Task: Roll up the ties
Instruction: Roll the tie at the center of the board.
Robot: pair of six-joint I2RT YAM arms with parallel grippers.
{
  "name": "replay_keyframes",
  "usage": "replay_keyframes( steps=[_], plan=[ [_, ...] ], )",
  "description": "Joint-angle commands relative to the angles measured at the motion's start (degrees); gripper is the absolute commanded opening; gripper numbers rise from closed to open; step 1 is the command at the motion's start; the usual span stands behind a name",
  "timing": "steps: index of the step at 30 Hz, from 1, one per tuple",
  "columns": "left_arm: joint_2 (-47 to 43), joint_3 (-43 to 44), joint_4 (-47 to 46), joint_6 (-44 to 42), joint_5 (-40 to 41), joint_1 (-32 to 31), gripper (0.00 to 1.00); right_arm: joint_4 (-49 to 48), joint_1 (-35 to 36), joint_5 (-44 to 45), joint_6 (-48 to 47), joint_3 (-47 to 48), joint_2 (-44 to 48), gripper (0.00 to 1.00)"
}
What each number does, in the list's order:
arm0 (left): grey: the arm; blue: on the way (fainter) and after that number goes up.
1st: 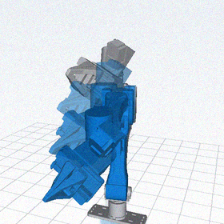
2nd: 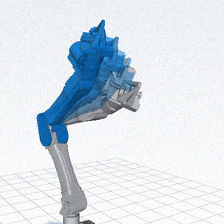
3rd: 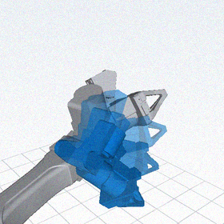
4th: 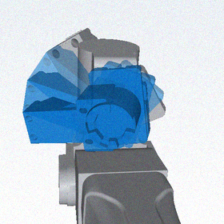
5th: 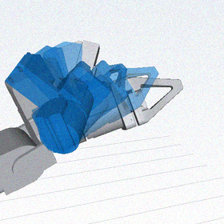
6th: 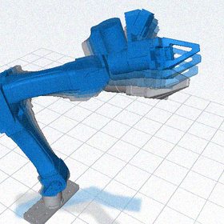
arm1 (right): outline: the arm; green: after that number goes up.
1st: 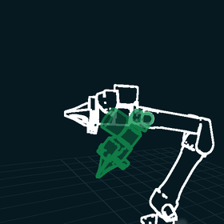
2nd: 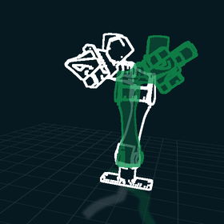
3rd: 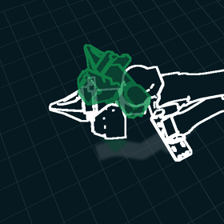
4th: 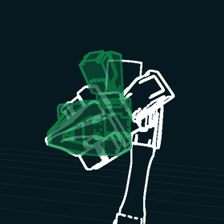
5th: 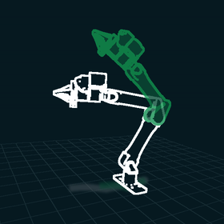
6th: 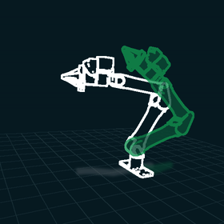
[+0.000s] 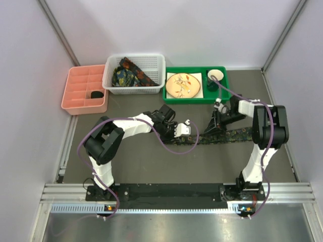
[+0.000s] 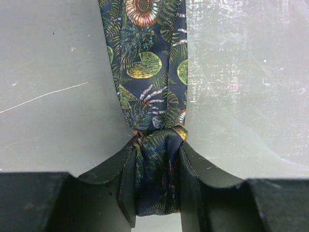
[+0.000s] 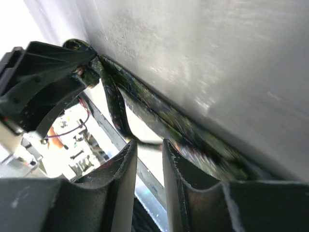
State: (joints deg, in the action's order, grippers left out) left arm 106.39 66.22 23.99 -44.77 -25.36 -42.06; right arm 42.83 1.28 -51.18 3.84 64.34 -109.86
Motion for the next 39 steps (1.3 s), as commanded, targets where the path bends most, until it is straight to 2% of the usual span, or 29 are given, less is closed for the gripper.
replay_keyframes(
  steps=[1,5,7,11,12,15,17,21,27,31,36,39],
  plan=[
    [2.51,-0.56,2.29,-0.05,3.83,-0.21,0.34,6.64,-6.8,0.18,-7.95,3.6,5.44,0.28],
    [2.33,-0.56,2.47,0.04,3.57,-0.21,0.34,11.39,-9.1,2.93,-12.71,5.0,6.06,0.27],
    [2.42,-0.56,2.38,0.12,3.66,-0.21,0.34,9.39,-6.49,0.05,-7.83,4.57,7.38,0.28],
    [2.68,-0.3,2.29,0.13,3.83,-0.21,0.34,-2.63,2.48,-5.06,6.33,0.46,7.56,0.3],
    [2.68,-0.21,2.29,0.21,4.01,-0.21,0.34,-10.67,4.15,-5.85,12.45,-0.69,7.65,0.31],
    [2.68,-0.21,2.2,0.3,3.92,-0.21,0.34,-20.9,11.45,-7.88,19.69,-2.29,6.51,0.35],
    [2.86,-0.12,2.38,0.3,3.83,-0.21,0.34,-23.92,15.75,-8.41,21.82,-1.41,4.23,0.35],
    [2.95,0.14,2.9,0.13,4.1,-0.21,0.34,-25.95,18.23,-7.98,21.83,-0.61,0.36,0.33],
    [2.77,-0.03,3.26,0.12,4.36,-0.21,0.34,-17.61,16.13,-2.18,9.54,-0.35,-4.39,0.29],
    [2.86,-0.3,2.99,0.74,4.1,-0.21,0.34,-17.52,14.28,-1.46,7.85,-0.09,-5.89,0.28],
    [2.86,-0.21,2.99,0.65,4.1,-0.21,0.34,-22.51,15.33,-9.71,16.79,-0.26,-0.37,0.29],
    [3.03,-0.03,3.08,0.56,4.1,-0.21,0.34,-24.98,17.7,-10.43,21.19,-0.17,2.36,0.32]
  ],
)
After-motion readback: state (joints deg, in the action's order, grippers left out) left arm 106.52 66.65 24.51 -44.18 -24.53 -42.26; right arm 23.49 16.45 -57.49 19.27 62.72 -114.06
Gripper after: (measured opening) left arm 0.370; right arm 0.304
